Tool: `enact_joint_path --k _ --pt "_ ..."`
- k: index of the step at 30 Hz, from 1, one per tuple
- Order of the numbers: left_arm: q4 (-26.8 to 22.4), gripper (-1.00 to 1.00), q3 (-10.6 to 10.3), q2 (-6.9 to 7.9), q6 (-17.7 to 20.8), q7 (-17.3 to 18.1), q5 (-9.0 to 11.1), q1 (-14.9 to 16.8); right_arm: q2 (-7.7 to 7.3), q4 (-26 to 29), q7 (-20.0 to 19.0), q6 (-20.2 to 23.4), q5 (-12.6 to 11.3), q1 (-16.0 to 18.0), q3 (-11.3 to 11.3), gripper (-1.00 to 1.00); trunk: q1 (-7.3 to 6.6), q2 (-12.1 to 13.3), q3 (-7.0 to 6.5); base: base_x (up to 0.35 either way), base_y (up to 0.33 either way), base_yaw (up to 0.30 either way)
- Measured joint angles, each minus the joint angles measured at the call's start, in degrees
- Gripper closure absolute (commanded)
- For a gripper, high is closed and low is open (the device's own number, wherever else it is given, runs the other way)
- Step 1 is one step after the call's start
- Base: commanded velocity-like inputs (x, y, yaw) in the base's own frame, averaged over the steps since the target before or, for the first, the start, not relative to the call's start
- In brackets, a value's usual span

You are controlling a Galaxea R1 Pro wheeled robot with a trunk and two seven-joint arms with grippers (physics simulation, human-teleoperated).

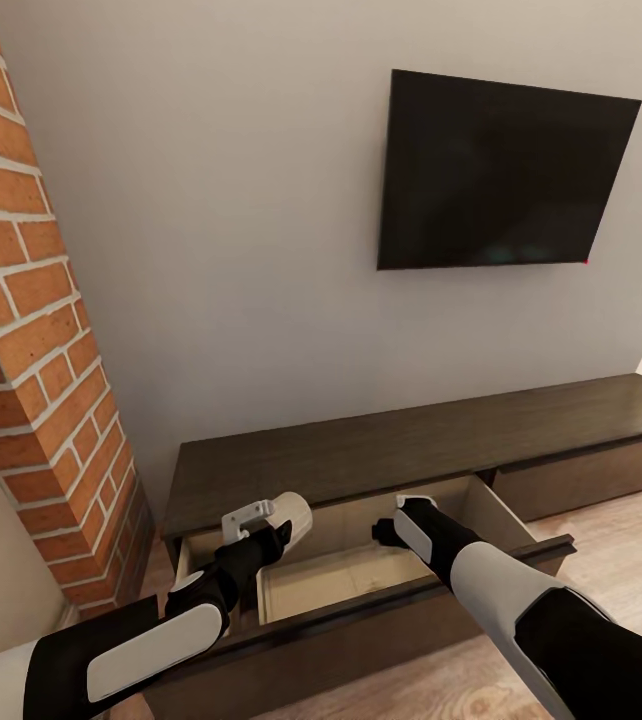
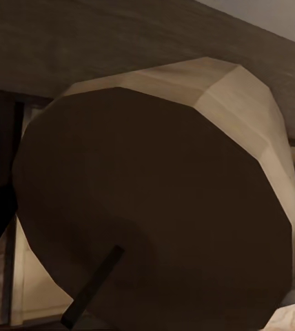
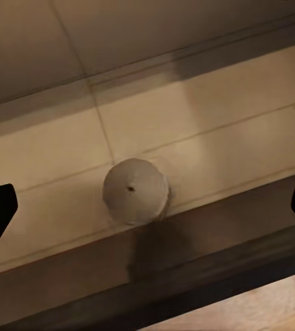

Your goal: Place each of the two pumpkins and all three candles from the living room inside a cabinet in the living room (use any cabinet), then make sure every cabinet is closed, and position the cauldron so it is next to a table in the living room.

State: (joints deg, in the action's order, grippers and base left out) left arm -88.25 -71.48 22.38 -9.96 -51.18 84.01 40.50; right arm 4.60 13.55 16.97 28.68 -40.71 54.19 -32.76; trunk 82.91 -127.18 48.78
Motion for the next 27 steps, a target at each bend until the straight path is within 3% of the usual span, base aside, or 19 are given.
enact_joint_path --k 3,8,14,16,17,20,24,26,27 --pt "0.0 1.0 0.0 0.0 0.0 0.0 0.0 0.0 -0.03 0.7 0.1 -0.7 0.0 0.0 0.0 -1.0 0.0 0.0 0.0 0.0 0.0 0.0" --pt "0.1 1.0 0.0 0.0 0.0 0.0 0.1 0.0 -0.83 6.3 1.1 -5.7 0.0 -0.2 0.0 -1.0 0.0 0.0 0.0 0.0 0.0 0.0" --pt "0.4 1.0 0.0 0.0 0.0 0.0 0.2 0.0 -4.45 18.8 6.4 -5.5 -0.6 -2.4 -0.1 -1.0 0.0 0.0 0.0 0.0 0.0 0.0" --pt "0.5 1.0 0.0 -0.03 0.1 0.0 0.3 0.0 -5.74 25.8 10.3 -4.9 -0.7 -5.1 -0.1 -1.0 0.0 0.0 0.0 0.0 0.0 0.0" --pt "0.6 1.0 0.0 -0.09 0.1 0.0 0.3 0.0 -6.75 31.9 14.3 -4.6 -0.8 -8.0 -0.1 -1.0 0.0 0.0 0.0 0.0 0.0 0.0" --pt "0.8 1.0 0.0 -0.15 0.5 0.0 0.4 0.0 -7.63 41.5 21.9 -4.4 -0.9 -12.3 -0.2 -1.0 0.0 0.0 0.0 0.0 0.0 0.0" --pt "2.8 1.0 0.0 -0.64 2.9 0.0 0.8 0.0 -8.61 53.3 28.0 -1.1 -0.9 -16.8 -0.1 -1.0 0.0 0.0 0.0 0.0 0.0 0.0" --pt "4.4 1.0 0.3 -1.88 5.8 0.1 1.6 0.0 -10.09 60.6 29.5 0.7 -1.1 -19.3 0.0 -1.0 0.0 0.0 0.0 0.0 0.0 0.0" --pt "5.0 1.0 1.5 -2.73 7.8 0.1 2.2 0.0 -11.09 64.9 30.7 1.8 -2.4 -20.6 0.0 -1.0 0.0 0.0 0.0 0.0 0.0 0.0"
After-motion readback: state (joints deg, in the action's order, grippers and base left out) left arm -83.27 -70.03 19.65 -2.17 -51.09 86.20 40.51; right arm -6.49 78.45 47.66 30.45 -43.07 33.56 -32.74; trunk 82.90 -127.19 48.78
